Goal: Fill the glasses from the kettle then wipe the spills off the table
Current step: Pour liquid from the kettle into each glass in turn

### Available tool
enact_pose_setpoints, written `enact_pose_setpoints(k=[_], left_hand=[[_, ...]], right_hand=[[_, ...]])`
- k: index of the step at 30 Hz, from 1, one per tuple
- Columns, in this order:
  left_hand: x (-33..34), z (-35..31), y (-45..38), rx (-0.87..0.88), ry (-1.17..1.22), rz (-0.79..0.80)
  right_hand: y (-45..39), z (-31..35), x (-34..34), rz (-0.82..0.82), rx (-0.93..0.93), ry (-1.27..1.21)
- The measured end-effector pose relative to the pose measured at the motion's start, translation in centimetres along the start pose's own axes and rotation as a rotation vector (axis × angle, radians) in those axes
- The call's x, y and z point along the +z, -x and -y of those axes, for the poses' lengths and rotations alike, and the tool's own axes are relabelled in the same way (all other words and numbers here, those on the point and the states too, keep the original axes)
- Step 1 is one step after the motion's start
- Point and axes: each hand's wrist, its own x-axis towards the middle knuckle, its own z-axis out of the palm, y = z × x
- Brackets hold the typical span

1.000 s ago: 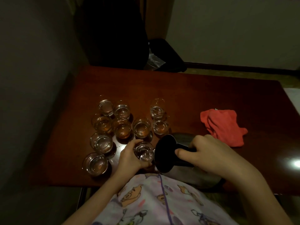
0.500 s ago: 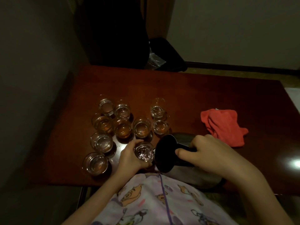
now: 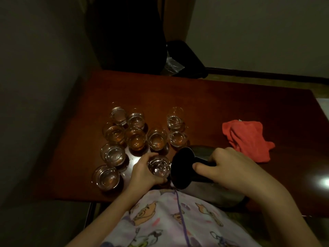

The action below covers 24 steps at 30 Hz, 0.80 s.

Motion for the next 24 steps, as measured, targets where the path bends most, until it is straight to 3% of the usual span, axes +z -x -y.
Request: enact_pose_setpoints(k=[24], left_hand=[[-0.31, 0.20, -0.13, -0.025, -0.012, 0.021]], right_hand=[[-0.13, 0.51, -0.22, -0.002, 0.023, 0.025]])
